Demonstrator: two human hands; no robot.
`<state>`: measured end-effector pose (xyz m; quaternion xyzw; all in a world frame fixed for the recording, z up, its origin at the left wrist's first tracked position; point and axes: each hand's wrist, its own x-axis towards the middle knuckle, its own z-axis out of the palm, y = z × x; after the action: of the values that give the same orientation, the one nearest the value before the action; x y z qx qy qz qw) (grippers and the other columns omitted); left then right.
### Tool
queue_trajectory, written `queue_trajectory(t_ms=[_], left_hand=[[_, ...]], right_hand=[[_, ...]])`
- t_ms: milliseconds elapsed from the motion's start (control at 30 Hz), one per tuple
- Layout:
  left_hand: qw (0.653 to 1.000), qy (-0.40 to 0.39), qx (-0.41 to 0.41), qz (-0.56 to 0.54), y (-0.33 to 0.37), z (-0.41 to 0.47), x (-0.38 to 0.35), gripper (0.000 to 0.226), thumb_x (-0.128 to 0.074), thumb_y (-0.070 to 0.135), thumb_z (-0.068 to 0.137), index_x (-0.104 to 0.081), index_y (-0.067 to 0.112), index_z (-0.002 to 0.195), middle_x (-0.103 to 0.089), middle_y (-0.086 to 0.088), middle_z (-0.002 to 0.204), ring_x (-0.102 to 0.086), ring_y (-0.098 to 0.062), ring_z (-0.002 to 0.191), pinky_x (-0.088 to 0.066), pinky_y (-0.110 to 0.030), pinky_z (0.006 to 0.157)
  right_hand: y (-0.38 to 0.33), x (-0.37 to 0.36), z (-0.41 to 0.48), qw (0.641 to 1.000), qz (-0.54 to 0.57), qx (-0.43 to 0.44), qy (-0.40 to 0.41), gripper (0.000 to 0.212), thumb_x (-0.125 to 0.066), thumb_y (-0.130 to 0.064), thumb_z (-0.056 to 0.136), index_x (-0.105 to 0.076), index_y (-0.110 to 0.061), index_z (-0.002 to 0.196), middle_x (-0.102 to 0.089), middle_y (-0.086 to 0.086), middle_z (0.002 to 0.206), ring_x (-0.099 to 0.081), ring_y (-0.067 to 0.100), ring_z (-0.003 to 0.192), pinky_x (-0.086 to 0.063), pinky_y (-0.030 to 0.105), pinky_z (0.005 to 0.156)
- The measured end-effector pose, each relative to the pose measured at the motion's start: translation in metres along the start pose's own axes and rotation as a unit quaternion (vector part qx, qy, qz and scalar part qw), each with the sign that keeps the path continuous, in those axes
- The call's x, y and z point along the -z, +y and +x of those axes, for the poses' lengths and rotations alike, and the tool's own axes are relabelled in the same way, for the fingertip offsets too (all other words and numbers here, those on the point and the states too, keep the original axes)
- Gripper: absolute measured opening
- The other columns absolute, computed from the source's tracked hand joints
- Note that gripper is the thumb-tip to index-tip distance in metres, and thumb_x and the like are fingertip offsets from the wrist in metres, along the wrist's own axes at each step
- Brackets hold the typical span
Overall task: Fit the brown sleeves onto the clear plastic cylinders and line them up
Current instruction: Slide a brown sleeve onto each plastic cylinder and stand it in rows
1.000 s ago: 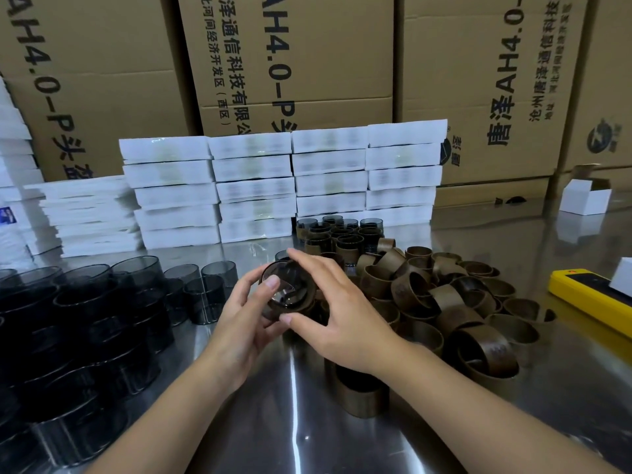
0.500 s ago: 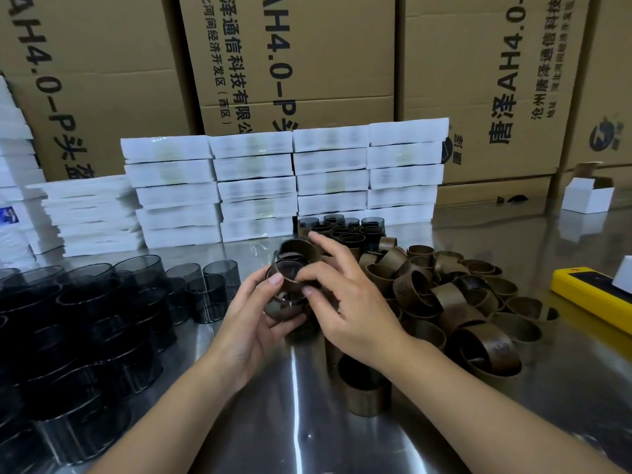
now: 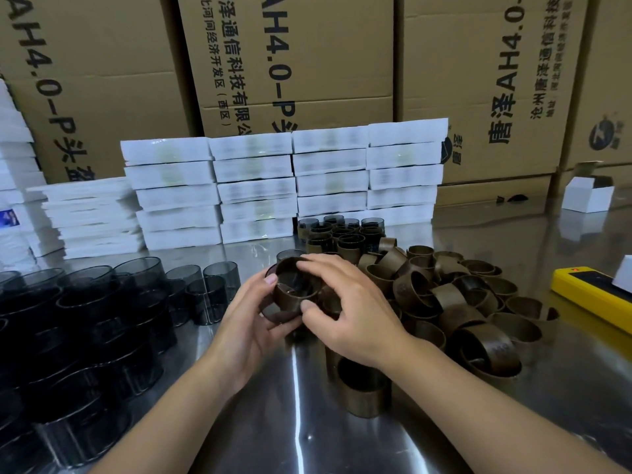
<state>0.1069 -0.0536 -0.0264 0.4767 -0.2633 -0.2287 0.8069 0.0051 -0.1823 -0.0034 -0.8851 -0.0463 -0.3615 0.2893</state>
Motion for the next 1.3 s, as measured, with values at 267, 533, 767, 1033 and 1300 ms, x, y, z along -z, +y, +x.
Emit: queue_trajectory(t_ms=[267,533,767,1033,1300], left_hand=[[1.0,-0.01,0.006,0.016,-0.002,-0.001,-0.001,0.05,-0.069,0.045,0.072,-0.066,0.018,0.114,-0.069,-0.015,0.109,-0.068,-0.024,0.092,-0.059,-0.037,0.08],[1.0,-0.009,0.001,0.014,0.001,0.0,-0.001,0.064,-0.072,0.041,0.065,-0.062,0.012,0.121,-0.069,-0.016,0.112,-0.069,-0.024,0.092,-0.058,-0.032,0.072],[0.999,0.01,-0.014,-0.028,0.002,-0.001,-0.003,0.05,-0.066,0.031,0.071,-0.06,0.008,0.115,-0.07,-0.013,0.098,-0.072,-0.023,0.081,-0.059,-0.036,0.071],[1.0,0.017,-0.023,-0.001,0.002,-0.002,-0.003,0.061,-0.071,0.022,0.067,-0.053,0.011,0.124,-0.071,-0.011,0.1,-0.071,-0.027,0.086,-0.059,-0.037,0.075],[0.997,0.019,-0.049,0.061,0.002,-0.001,-0.001,0.06,-0.064,0.013,0.067,-0.058,0.013,0.126,-0.071,-0.01,0.102,-0.07,-0.022,0.088,-0.058,-0.038,0.081]], right_hand=[[0.001,-0.003,0.0,1.0,-0.019,0.015,0.008,0.046,-0.066,-0.044,0.081,-0.058,-0.022,0.121,-0.054,-0.013,0.128,-0.045,0.006,0.119,-0.034,0.031,0.105],[0.003,-0.006,-0.001,0.999,0.033,-0.008,-0.012,0.067,-0.064,-0.051,0.075,-0.029,-0.042,0.131,-0.044,-0.027,0.126,-0.042,-0.004,0.117,-0.037,0.021,0.098],[0.007,-0.008,0.004,0.982,0.164,-0.094,0.003,0.04,-0.065,-0.04,0.083,-0.055,-0.032,0.121,-0.062,-0.014,0.116,-0.058,0.001,0.107,-0.049,0.033,0.095],[0.007,-0.009,0.007,0.962,0.239,-0.132,0.01,0.028,-0.064,-0.033,0.087,-0.06,-0.028,0.114,-0.067,-0.011,0.108,-0.062,-0.001,0.1,-0.051,0.024,0.09],[0.013,-0.009,0.012,0.948,0.282,-0.148,0.018,0.029,-0.057,-0.012,0.09,-0.055,-0.036,0.105,-0.067,-0.001,0.106,-0.065,0.011,0.096,-0.051,0.037,0.094]])
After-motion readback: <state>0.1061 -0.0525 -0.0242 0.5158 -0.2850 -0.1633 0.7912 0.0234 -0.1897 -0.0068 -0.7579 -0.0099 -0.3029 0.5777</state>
